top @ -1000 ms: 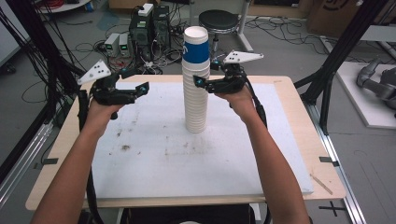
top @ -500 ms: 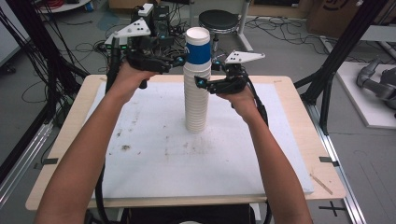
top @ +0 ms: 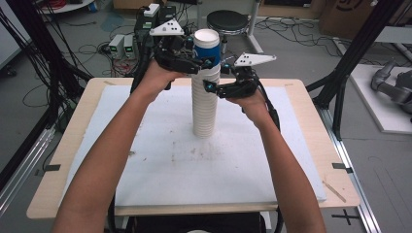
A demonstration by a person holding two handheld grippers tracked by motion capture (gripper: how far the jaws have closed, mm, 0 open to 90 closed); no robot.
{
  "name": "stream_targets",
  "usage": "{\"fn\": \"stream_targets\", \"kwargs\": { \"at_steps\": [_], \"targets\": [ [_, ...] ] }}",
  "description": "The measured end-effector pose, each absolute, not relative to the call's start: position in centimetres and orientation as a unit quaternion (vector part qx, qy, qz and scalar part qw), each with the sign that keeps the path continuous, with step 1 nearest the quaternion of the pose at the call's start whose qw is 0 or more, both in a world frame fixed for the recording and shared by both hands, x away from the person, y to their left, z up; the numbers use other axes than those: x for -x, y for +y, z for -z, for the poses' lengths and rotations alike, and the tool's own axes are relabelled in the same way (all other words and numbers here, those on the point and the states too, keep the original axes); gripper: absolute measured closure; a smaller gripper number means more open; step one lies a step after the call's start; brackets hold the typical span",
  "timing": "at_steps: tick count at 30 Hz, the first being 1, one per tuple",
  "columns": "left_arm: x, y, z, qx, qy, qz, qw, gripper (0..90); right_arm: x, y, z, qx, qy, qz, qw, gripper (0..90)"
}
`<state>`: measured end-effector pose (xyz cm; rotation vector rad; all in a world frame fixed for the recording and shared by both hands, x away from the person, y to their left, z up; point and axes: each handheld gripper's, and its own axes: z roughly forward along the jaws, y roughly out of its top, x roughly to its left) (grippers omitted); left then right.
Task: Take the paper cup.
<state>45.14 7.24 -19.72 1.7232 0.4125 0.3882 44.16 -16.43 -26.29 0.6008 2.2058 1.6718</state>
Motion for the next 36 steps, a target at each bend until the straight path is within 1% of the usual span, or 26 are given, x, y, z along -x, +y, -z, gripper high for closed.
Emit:
{"fn": "stream_targets", "kwargs": {
  "at_steps": [1, 3, 14, 16, 17, 18, 22, 23, 24, 25, 28, 29, 30, 31, 36],
  "targets": [
    [-45.2, 7.1, 19.7, -0.749, 0.178, -0.167, 0.616, 21.3, -44.2, -16.4, 26.3, -0.209, 0.770, -0.583, 0.155, 17.4],
    [-45.2, 6.9, 19.6, -0.753, 0.173, -0.174, 0.611, 22.0, -44.2, -16.5, 26.3, -0.210, 0.770, -0.583, 0.153, 17.4],
    [-45.2, 6.8, 19.3, -0.750, 0.168, -0.178, 0.615, 23.3, -44.2, -16.7, 26.3, -0.210, 0.770, -0.583, 0.152, 17.4],
    [-45.1, 6.9, 19.1, -0.743, 0.168, -0.181, 0.622, 24.0, -44.2, -16.7, 26.3, -0.210, 0.770, -0.583, 0.152, 17.4],
    [-44.8, 7.0, 18.6, -0.730, 0.167, -0.188, 0.636, 24.7, -44.2, -16.6, 26.3, -0.211, 0.769, -0.583, 0.152, 17.4],
    [-44.8, 7.0, 18.6, -0.730, 0.167, -0.188, 0.636, 25.3, -44.2, -16.6, 26.3, -0.211, 0.769, -0.583, 0.152, 17.4],
    [-44.3, 7.5, 16.8, -0.706, 0.166, -0.196, 0.660, 26.2, -44.2, -16.6, 26.3, -0.210, 0.770, -0.583, 0.153, 17.4],
    [-44.1, 7.8, 16.0, -0.702, 0.166, -0.206, 0.661, 26.2, -44.2, -16.6, 26.3, -0.212, 0.770, -0.583, 0.152, 17.2],
    [-44.1, 7.8, 16.0, -0.702, 0.166, -0.206, 0.661, 26.2, -44.2, -16.6, 26.3, -0.212, 0.770, -0.583, 0.152, 17.2],
    [-43.7, 8.3, 15.3, -0.692, 0.167, -0.211, 0.670, 26.2, -44.2, -16.7, 26.3, -0.212, 0.770, -0.583, 0.152, 16.8],
    [-43.1, 9.1, 14.8, -0.681, 0.166, -0.213, 0.681, 26.2, -44.1, -16.7, 26.3, -0.216, 0.769, -0.581, 0.155, 16.8],
    [-42.7, 9.7, 14.6, -0.676, 0.163, -0.216, 0.686, 26.2, -43.9, -16.9, 26.2, -0.218, 0.770, -0.581, 0.148, 16.8],
    [-42.7, 9.7, 14.6, -0.676, 0.163, -0.216, 0.686, 26.2, -43.9, -16.9, 26.2, -0.218, 0.770, -0.581, 0.148, 16.8],
    [-42.2, 10.6, 14.5, -0.671, 0.164, -0.218, 0.690, 26.2, -43.8, -17.0, 26.1, -0.214, 0.776, -0.573, 0.152, 16.7],
    [-41.3, 12.4, 15.4, -0.675, 0.169, -0.222, 0.683, 26.2, -43.0, -17.5, 26.0, -0.205, 0.792, -0.552, 0.162, 16.8]
  ]
}}
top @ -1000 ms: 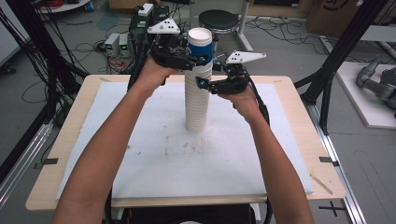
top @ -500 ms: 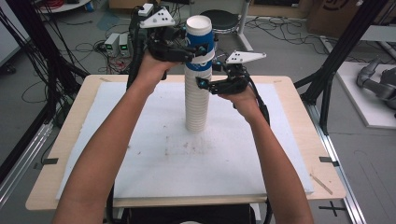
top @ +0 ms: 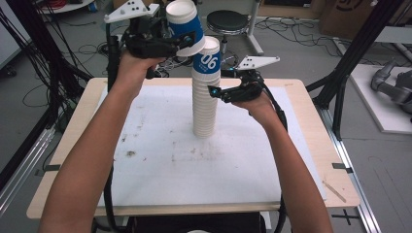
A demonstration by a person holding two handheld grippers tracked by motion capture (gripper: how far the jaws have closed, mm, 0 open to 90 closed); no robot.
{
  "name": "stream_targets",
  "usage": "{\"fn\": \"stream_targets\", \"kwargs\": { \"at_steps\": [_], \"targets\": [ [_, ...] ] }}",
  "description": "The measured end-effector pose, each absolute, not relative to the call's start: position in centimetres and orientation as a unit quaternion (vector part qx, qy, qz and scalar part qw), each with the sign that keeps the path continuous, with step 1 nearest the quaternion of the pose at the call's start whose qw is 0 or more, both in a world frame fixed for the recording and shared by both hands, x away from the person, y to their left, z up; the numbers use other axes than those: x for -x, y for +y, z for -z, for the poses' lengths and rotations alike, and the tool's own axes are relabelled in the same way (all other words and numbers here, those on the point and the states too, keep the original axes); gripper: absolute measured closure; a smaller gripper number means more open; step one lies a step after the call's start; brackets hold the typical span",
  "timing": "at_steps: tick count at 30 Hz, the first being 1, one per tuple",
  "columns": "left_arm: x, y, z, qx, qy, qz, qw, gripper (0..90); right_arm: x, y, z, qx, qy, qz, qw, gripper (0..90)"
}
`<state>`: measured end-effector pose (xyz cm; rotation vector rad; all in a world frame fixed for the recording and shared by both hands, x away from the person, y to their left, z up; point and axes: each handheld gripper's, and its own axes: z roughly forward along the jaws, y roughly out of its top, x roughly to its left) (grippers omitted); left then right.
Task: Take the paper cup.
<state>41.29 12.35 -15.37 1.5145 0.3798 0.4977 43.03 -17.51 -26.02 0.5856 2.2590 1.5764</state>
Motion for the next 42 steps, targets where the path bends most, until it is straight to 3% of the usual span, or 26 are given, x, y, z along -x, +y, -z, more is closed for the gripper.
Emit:
{"fn": "stream_targets", "kwargs": {
  "at_steps": [17, 26, 31, 42],
  "targets": [
    [-38.1, 17.4, 21.7, -0.687, 0.189, -0.209, 0.670, 26.5, -39.6, -23.4, 28.6, -0.227, 0.799, -0.532, 0.166, 16.8],
    [-36.7, 17.2, 25.7, -0.703, 0.190, -0.199, 0.656, 26.5, -37.1, -26.3, 31.1, -0.250, 0.794, -0.528, 0.167, 16.8],
    [-35.9, 16.3, 30.1, -0.719, 0.200, -0.184, 0.639, 26.4, -35.7, -27.6, 34.2, -0.270, 0.779, -0.540, 0.166, 16.8],
    [-35.5, 15.5, 34.1, -0.729, 0.216, -0.163, 0.629, 26.4, -35.2, -26.8, 37.0, -0.270, 0.785, -0.537, 0.150, 16.8]
  ]
}}
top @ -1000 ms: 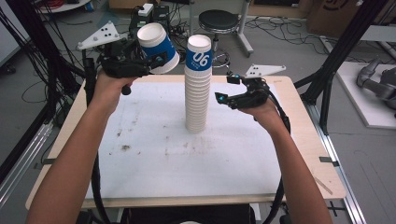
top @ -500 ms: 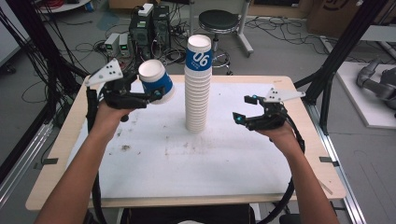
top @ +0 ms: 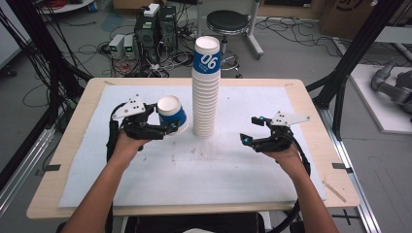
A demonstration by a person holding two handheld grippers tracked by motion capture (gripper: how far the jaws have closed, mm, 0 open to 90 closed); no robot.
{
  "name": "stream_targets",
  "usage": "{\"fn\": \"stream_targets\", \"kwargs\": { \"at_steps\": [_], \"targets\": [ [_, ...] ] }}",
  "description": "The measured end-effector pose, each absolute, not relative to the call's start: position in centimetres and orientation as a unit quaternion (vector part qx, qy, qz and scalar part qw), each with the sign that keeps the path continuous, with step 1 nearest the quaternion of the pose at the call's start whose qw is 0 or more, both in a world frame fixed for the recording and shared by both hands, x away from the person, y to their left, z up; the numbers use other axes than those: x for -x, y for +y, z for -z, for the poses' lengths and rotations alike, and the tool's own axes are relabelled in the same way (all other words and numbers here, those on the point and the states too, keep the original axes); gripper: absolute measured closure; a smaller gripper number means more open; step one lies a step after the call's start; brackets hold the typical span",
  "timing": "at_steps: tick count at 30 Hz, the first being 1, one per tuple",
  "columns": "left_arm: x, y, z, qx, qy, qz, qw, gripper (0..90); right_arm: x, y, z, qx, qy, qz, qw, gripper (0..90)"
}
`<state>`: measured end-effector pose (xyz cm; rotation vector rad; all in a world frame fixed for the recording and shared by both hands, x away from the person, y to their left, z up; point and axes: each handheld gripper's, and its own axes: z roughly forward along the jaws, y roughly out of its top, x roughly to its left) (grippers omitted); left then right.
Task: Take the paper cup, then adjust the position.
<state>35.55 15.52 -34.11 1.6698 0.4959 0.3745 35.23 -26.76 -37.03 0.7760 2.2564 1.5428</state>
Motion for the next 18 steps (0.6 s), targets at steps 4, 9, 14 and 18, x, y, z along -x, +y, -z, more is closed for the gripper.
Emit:
{"fn": "stream_targets", "kwargs": {
  "at_steps": [4, 9, 14, 18],
  "targets": [
    [-35.3, 14.9, 34.3, -0.736, 0.212, -0.159, 0.623, 26.3, -34.9, -26.4, 37.0, -0.260, 0.784, -0.543, 0.149, 16.8],
    [-35.2, 14.0, 34.5, -0.741, 0.204, -0.151, 0.622, 26.1, -34.4, -25.7, 36.9, -0.249, 0.787, -0.547, 0.142, 16.8],
    [-35.1, 13.1, 34.7, -0.744, 0.191, -0.142, 0.625, 26.1, -34.2, -24.9, 37.0, -0.239, 0.791, -0.547, 0.135, 16.8],
    [-35.0, 12.6, 34.7, -0.745, 0.182, -0.136, 0.627, 26.1, -34.0, -24.1, 36.9, -0.221, 0.791, -0.556, 0.128, 16.8]
  ]
}}
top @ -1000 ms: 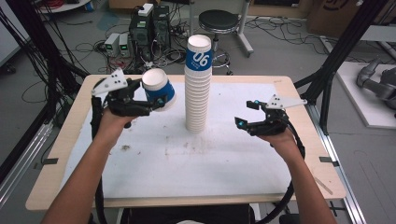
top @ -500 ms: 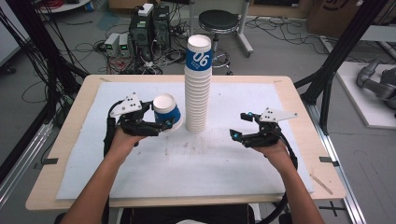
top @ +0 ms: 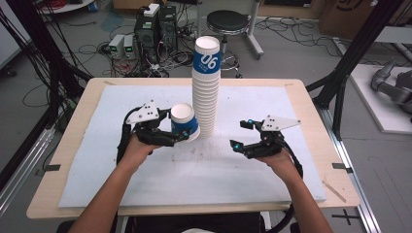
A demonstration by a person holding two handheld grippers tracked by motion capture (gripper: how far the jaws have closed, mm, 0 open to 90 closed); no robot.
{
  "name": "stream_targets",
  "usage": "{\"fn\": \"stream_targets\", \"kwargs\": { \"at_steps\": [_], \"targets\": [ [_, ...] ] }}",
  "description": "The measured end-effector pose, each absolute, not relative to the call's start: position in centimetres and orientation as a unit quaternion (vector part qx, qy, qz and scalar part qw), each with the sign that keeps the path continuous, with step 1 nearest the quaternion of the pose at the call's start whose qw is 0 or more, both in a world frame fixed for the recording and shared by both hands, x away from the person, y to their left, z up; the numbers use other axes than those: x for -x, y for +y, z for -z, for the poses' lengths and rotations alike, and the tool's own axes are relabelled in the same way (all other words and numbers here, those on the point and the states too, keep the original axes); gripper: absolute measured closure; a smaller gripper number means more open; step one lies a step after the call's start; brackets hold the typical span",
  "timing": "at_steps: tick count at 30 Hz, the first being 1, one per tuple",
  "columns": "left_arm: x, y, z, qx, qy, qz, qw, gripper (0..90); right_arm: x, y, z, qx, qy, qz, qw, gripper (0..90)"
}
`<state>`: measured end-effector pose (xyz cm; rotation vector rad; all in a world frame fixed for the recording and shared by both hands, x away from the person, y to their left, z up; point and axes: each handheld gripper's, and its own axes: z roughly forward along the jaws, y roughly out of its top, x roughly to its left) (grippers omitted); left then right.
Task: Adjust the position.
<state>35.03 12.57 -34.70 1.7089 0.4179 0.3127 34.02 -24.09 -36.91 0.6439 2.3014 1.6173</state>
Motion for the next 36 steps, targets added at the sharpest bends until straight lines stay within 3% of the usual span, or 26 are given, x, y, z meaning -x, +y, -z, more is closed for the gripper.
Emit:
{"fn": "stream_targets", "kwargs": {
  "at_steps": [26, 33, 36],
  "targets": [
    [-33.8, 7.9, 35.0, -0.758, 0.121, -0.072, 0.637, 26.2, -34.2, -18.1, 37.4, -0.128, 0.803, -0.580, 0.042, 16.5],
    [-34.3, 8.1, 35.1, -0.760, 0.126, -0.062, 0.634, 27.2, -34.4, -18.1, 37.1, -0.108, 0.810, -0.574, 0.051, 30.2],
    [-34.3, 8.0, 35.0, -0.765, 0.128, -0.069, 0.627, 25.7, -34.4, -18.2, 37.1, -0.106, 0.813, -0.570, 0.056, 30.6]
  ]
}}
